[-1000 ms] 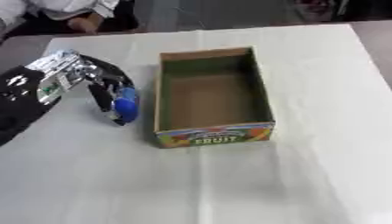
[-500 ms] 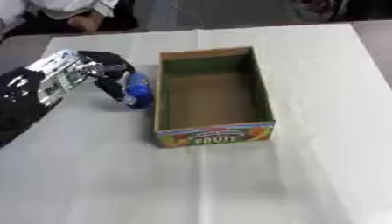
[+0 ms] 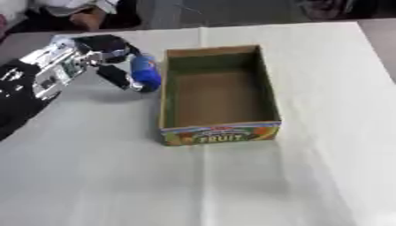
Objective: Pick up objects on the table and place them in the box.
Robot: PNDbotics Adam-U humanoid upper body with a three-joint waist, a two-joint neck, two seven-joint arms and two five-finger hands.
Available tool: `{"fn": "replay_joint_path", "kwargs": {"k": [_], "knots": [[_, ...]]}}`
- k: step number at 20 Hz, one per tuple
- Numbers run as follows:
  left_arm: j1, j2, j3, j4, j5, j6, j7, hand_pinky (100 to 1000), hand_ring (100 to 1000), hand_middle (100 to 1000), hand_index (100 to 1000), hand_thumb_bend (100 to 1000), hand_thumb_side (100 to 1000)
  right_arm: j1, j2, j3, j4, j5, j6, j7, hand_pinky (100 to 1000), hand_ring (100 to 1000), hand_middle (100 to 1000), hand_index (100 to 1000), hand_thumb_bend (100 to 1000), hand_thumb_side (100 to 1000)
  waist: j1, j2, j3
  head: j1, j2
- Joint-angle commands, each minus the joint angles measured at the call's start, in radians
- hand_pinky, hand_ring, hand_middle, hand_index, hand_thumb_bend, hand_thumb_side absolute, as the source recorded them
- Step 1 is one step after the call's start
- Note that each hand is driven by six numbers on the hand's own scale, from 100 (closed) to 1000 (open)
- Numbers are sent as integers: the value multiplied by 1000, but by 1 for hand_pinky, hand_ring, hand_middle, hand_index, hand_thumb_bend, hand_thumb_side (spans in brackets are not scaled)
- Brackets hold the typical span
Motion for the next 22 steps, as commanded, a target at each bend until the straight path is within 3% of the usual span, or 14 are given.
{"fn": "replay_joint_path", "kwargs": {"k": [1,7,12,22], "knots": [[-21,64,34,-52,3,18,-14,100,100,100,303,100,765,1,-22,-9,-16,6,1,-6,228,513,502,600,100,885,0,-19,4,5,1],[-24,87,58,-140,67,59,38,100,100,100,290,100,770,9,-24,-8,-16,15,-1,-10,228,513,502,600,100,886,-1,-22,11,-5,-4],[-38,86,41,-189,127,74,58,100,100,100,290,100,774,11,-24,-7,-16,20,-1,-12,232,513,502,601,100,886,-2,-23,12,-1,-5],[-93,56,-17,-191,161,-4,108,100,100,100,293,100,783,0,-25,-4,-16,11,1,-8,233,513,502,601,100,886,2,-24,3,2,-4]]}}
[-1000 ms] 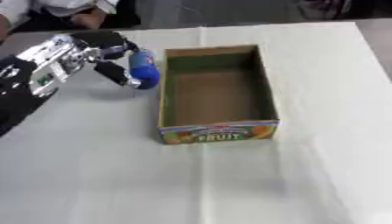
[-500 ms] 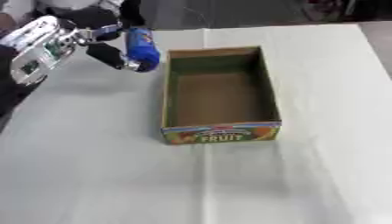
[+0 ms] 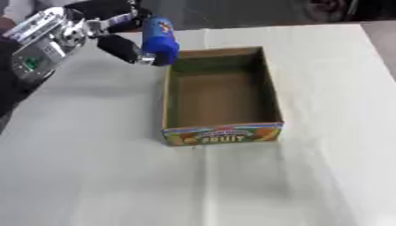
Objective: Pick up objects on the table and place them in the box.
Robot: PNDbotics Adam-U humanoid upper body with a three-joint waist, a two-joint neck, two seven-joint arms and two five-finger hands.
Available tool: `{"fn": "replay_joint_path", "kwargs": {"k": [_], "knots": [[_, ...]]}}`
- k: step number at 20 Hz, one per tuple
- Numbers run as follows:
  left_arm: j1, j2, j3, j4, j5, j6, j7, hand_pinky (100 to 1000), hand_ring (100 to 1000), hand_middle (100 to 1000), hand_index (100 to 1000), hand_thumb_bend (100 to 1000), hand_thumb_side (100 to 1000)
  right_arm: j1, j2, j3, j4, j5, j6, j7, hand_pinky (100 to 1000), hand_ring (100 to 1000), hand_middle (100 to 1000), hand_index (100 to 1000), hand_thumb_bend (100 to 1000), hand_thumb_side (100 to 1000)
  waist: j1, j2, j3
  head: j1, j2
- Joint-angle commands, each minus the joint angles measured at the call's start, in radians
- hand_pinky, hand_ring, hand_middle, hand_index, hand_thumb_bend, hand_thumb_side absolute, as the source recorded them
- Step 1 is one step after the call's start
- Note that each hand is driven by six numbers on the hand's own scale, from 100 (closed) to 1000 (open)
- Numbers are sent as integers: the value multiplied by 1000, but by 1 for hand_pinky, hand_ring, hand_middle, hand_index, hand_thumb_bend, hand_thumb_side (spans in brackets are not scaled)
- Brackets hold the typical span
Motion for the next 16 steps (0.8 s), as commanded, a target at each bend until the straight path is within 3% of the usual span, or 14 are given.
{"fn": "replay_joint_path", "kwargs": {"k": [1,16], "knots": [[-36,8,-6,4,4,-28,10,100,100,100,294,100,784,-16,-25,-5,-16,-8,3,0,233,513,502,601,100,886,-2,-18,-3,3,-4],[-121,-147,1,217,-94,-146,32,100,100,100,325,100,792,-31,-19,-6,-16,-30,11,13,233,513,501,601,100,886,-1,-16,-12,6,-8]]}}
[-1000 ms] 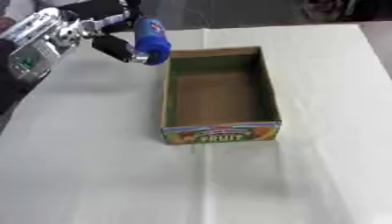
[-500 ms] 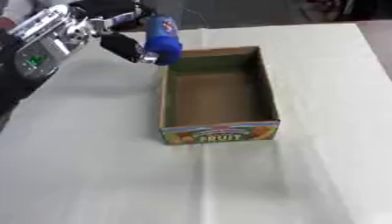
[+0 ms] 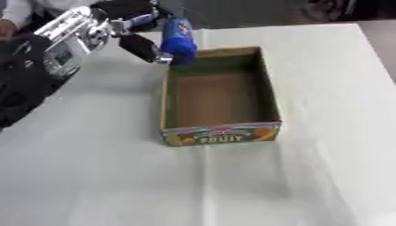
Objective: Pick up objects on the table and place them in the box.
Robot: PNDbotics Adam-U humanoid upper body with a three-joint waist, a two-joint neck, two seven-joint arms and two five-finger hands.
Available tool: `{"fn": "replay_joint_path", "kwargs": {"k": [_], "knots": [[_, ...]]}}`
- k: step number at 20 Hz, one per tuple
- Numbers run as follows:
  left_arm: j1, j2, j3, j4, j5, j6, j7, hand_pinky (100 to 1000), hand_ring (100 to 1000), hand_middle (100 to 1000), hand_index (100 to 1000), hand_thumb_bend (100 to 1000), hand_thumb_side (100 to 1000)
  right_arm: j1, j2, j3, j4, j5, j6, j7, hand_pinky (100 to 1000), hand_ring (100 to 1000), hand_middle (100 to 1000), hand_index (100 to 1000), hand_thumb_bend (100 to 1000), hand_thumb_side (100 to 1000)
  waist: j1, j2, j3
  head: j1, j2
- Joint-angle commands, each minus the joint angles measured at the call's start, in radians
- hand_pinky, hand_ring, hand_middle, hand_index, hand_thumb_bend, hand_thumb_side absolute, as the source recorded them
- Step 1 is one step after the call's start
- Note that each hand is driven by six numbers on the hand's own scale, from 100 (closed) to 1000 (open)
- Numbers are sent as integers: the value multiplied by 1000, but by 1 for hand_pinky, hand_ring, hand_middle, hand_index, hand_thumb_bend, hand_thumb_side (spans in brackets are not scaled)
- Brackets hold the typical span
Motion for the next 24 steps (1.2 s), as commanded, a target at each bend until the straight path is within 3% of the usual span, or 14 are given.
{"fn": "replay_joint_path", "kwargs": {"k": [1,2,4,5,6,7,8,9,11,14,24], "knots": [[-26,-1,22,26,-9,-28,11,100,100,100,339,100,790,-17,-19,-6,-16,-8,2,4,233,513,501,601,100,886,-1,-15,-2,5,-7],[-26,-4,23,33,-10,-34,15,100,100,100,336,100,790,-18,-19,-6,-16,-9,3,5,233,513,501,601,100,886,-1,-15,-3,6,-7],[-26,-9,24,42,-8,-41,25,100,100,149,434,100,798,-19,-18,-6,-16,-11,3,6,233,513,501,601,100,886,0,-14,-4,5,-7],[-26,-10,23,46,-4,-45,27,100,245,355,605,100,894,-20,-18,-7,-16,-11,4,6,233,513,501,601,100,885,0,-14,-5,4,-6],[-24,-9,19,48,-3,-53,22,230,411,501,709,105,931,-20,-19,-7,-16,-12,4,6,233,513,501,601,100,885,0,-14,-5,3,-6],[-24,-9,18,50,-2,-61,15,374,539,640,797,201,979,-20,-19,-7,-16,-12,4,7,233,513,501,601,100,885,0,-14,-5,3,-6],[-23,-7,16,51,-5,-70,6,434,580,694,837,252,1000,-20,-19,-7,-16,-13,4,7,233,513,501,601,100,885,0,-14,-5,2,-5],[-22,-7,18,50,-7,-78,0,581,711,807,899,314,1000,-20,-19,-7,-16,-13,4,7,233,513,501,601,100,885,0,-14,-5,1,-5],[-19,-5,24,48,-9,-93,2,696,814,917,961,315,1000,-20,-20,-8,-16,-14,3,7,234,513,501,601,100,885,0,-14,-5,-1,-3],[-15,-2,34,47,-1,-105,33,742,853,954,986,315,1000,-19,-20,-9,-16,-14,2,7,233,513,501,601,100,885,0,-15,-3,-4,-2],[1,9,43,55,18,-98,68,744,850,948,980,318,1000,-15,-21,-9,-16,-9,1,4,233,514,501,601,100,885,-2,-14,0,-9,-7]]}}
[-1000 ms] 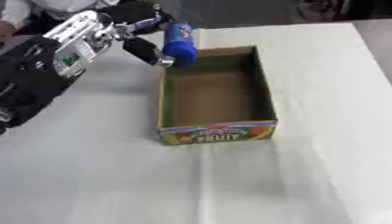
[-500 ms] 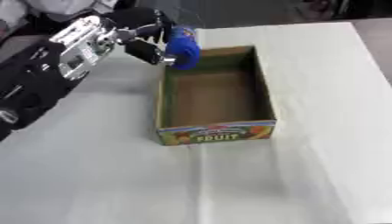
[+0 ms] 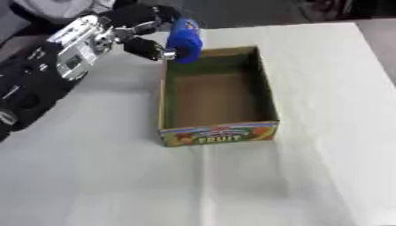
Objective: Pick up objects on the table and place them in the box.
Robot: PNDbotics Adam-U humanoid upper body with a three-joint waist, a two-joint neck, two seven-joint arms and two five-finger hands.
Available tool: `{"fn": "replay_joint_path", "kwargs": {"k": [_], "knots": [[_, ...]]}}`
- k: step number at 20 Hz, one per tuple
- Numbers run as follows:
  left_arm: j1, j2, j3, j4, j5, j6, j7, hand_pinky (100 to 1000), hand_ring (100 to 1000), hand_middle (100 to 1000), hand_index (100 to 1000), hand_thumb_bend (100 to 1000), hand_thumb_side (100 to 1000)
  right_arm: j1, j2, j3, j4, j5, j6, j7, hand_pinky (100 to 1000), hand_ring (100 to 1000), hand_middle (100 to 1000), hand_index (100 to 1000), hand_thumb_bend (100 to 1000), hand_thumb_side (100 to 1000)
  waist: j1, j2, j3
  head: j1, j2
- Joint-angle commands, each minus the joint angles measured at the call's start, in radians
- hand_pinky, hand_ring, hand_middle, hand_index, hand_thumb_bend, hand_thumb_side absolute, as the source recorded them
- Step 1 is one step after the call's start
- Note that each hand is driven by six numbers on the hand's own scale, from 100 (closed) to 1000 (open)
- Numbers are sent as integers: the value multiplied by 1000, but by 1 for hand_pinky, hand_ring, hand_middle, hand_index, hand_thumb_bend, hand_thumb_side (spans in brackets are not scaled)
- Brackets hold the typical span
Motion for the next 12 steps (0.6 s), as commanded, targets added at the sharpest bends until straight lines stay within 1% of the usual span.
{"fn": "replay_joint_path", "kwargs": {"k": [1,3,4,6,7,8,11,12], "knots": [[-9,34,20,-5,8,2,7,744,850,948,980,319,1000,-12,-21,-9,-16,3,-3,0,233,514,501,601,100,885,-5,-14,1,-8,-8],[-8,35,21,-5,11,2,8,761,857,956,987,353,1000,-11,-20,-8,-16,4,-3,0,233,514,501,601,100,885,-6,-14,2,-8,-7],[-7,34,21,-6,14,1,9,813,879,971,1000,493,1000,-10,-20,-8,-16,5,-4,0,233,514,501,601,100,885,-6,-14,2,-7,-7],[-8,33,21,-9,22,-10,16,915,918,1000,1000,638,1000,-10,-20,-8,-16,6,-4,-1,233,514,501,601,100,885,-6,-14,2,-7,-7],[-8,33,20,-9,27,-19,15,980,941,1000,1000,689,1000,-10,-20,-8,-16,6,-4,-1,233,514,501,601,100,885,-6,-14,2,-8,-7],[-9,31,20,-8,38,-30,11,1000,988,1000,1000,759,1000,-10,-20,-8,-16,6,-4,-1,233,514,501,601,100,885,-6,-14,2,-7,-6],[-12,28,23,-3,76,-58,-3,1000,1000,1000,1000,771,1000,-11,-20,-8,-16,6,-4,-2,233,514,501,601,100,884,-6,-14,2,-7,-5],[-13,27,25,0,87,-62,-6,1000,1000,1000,1000,674,1000,-11,-20,-9,-16,6,-4,-2,233,514,501,601,100,884,-6,-14,1,-7,-4]]}}
